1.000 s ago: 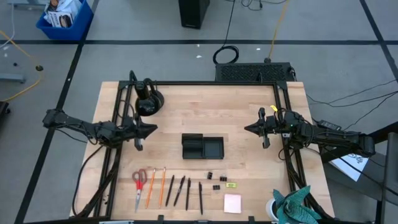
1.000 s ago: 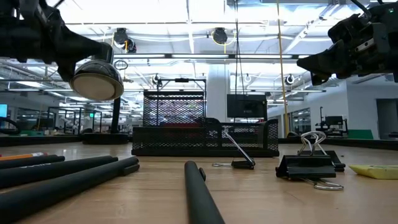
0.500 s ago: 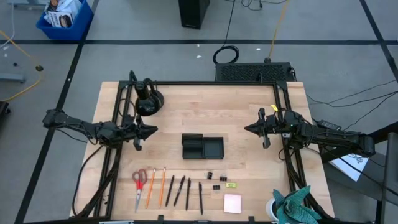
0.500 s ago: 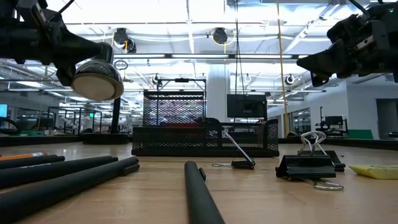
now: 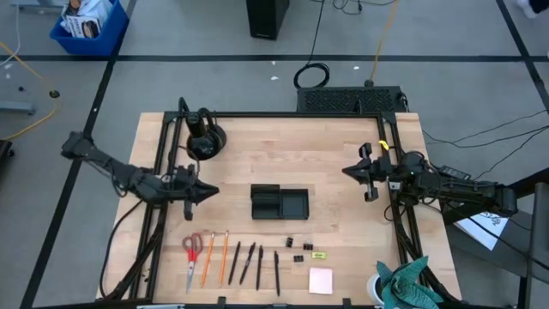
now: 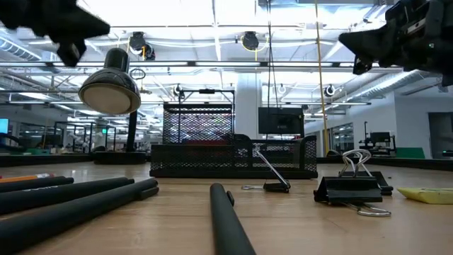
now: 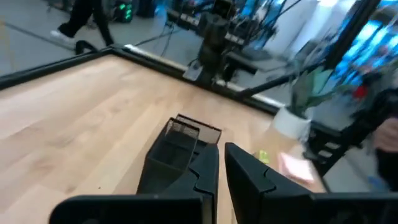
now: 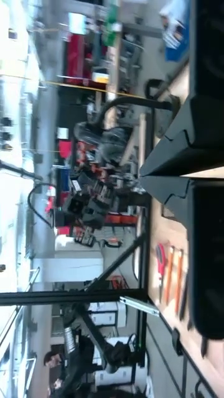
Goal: Pick and place office supplies into organizer
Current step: Put the orange pencil into the black desk organizer
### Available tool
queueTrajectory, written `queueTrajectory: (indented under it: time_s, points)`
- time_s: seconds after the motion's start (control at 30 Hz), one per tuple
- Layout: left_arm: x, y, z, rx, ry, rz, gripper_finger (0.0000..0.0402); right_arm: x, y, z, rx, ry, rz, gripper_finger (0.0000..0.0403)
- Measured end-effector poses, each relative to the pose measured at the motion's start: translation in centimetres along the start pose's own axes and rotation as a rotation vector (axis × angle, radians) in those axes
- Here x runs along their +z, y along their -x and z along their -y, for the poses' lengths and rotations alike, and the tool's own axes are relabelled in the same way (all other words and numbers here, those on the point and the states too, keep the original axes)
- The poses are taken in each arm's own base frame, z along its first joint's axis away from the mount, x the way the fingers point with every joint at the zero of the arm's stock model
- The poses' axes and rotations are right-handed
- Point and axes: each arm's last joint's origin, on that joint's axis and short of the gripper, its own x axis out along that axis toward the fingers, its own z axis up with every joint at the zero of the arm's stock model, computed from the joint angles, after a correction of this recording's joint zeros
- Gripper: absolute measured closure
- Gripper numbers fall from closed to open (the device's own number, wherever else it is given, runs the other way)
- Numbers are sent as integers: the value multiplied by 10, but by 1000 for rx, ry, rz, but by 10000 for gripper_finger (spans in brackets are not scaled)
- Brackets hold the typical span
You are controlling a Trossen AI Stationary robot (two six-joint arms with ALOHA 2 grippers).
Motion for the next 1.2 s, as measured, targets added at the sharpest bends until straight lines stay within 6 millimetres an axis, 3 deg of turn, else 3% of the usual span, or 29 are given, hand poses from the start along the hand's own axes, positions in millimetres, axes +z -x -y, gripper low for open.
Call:
queueTrajectory:
  time_s: [0.3, 0.43, 0.53, 0.67, 0.9, 1.0, 1.2]
  points:
    - [47, -22, 92, 288, -49, -268, 371, 0, 0, 0, -1, 36, -1, 399]
    - [49, -32, 117, 456, 158, -422, 371, 0, 0, 0, -3, 56, -2, 399]
    - [36, -41, 132, 577, 285, -570, 371, 0, 0, 1, -43, 82, -4, 399]
    - [2, -54, 144, 732, 420, -744, 371, -1, 0, 4, -146, 80, -11, 399]
    - [-46, -76, 151, 1021, 689, -736, 371, -2, 1, 5, -186, 85, -31, 399]
    - [-59, -87, 155, 1025, 773, -725, 371, -4, 1, 5, -186, 151, -51, 399]
    - [-71, -101, 157, 977, 747, -740, 371, -4, 1, 6, -185, 221, -58, 399]
